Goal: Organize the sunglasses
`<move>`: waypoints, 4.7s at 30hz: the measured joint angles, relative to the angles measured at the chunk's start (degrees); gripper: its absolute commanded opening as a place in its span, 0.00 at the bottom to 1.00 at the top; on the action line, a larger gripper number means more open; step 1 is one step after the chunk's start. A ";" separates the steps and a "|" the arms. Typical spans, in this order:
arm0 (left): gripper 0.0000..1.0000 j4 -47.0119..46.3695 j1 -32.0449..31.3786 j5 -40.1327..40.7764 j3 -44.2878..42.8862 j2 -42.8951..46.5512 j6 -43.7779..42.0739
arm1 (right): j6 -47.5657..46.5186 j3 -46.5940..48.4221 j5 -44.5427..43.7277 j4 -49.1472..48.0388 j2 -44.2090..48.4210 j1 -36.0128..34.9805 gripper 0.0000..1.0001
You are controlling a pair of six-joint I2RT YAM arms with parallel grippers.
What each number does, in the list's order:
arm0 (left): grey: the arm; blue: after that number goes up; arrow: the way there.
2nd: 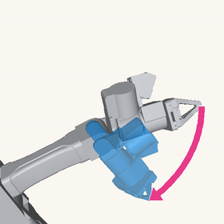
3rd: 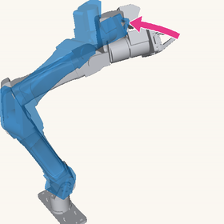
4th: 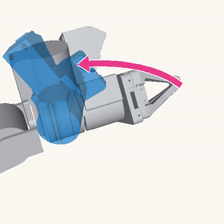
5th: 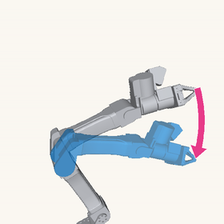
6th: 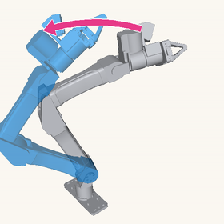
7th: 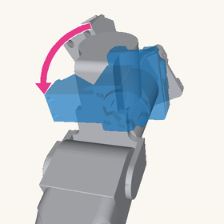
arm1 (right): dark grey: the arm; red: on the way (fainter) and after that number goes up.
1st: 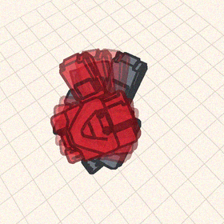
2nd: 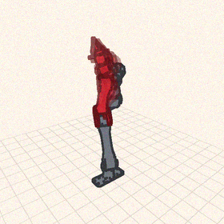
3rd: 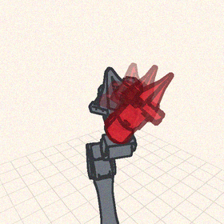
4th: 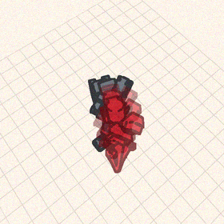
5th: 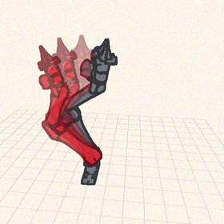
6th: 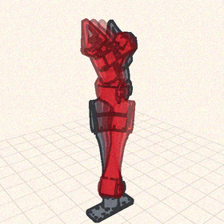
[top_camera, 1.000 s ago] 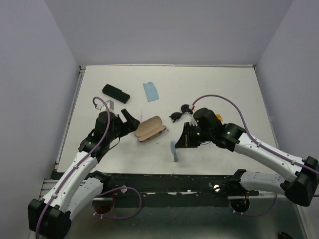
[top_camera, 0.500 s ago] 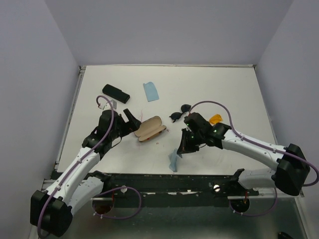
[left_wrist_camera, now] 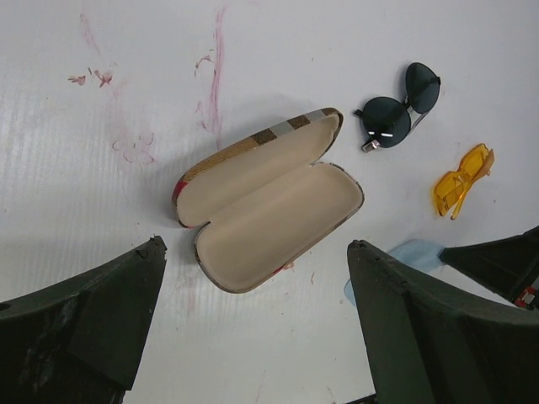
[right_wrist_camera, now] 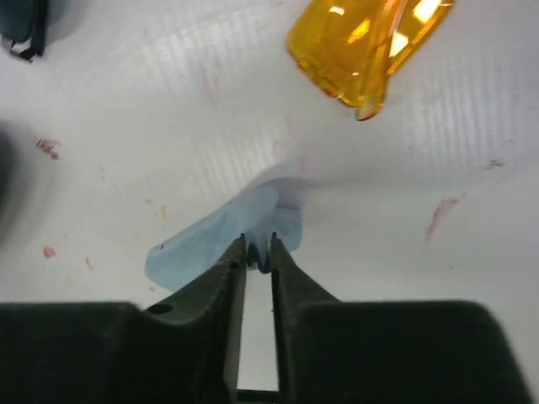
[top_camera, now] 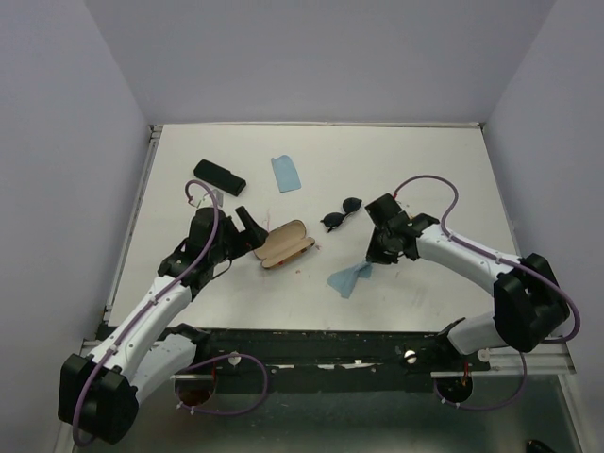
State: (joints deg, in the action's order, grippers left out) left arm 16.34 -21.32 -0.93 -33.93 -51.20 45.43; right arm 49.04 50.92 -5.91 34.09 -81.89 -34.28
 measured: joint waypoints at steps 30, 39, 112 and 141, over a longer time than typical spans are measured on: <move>0.99 2.32 -9.94 2.32 0.44 2.29 1.62 | -9.81 -9.03 7.08 -11.82 6.88 -1.31 0.61; 0.99 4.37 -9.94 4.92 2.78 4.37 2.86 | -7.41 -11.47 5.22 -9.92 9.05 -1.40 0.62; 0.99 10.75 -9.94 13.75 5.97 14.14 6.49 | -13.16 3.06 -2.25 2.38 0.61 -12.02 0.50; 0.99 10.80 -9.94 13.84 5.97 14.67 6.75 | -3.15 13.64 -11.10 0.55 -21.22 -30.53 0.25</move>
State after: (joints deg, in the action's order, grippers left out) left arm 27.14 -31.27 12.91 -27.97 -36.53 52.18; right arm 45.89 64.55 -17.02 34.63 -103.11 -64.82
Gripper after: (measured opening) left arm 0.987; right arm 0.337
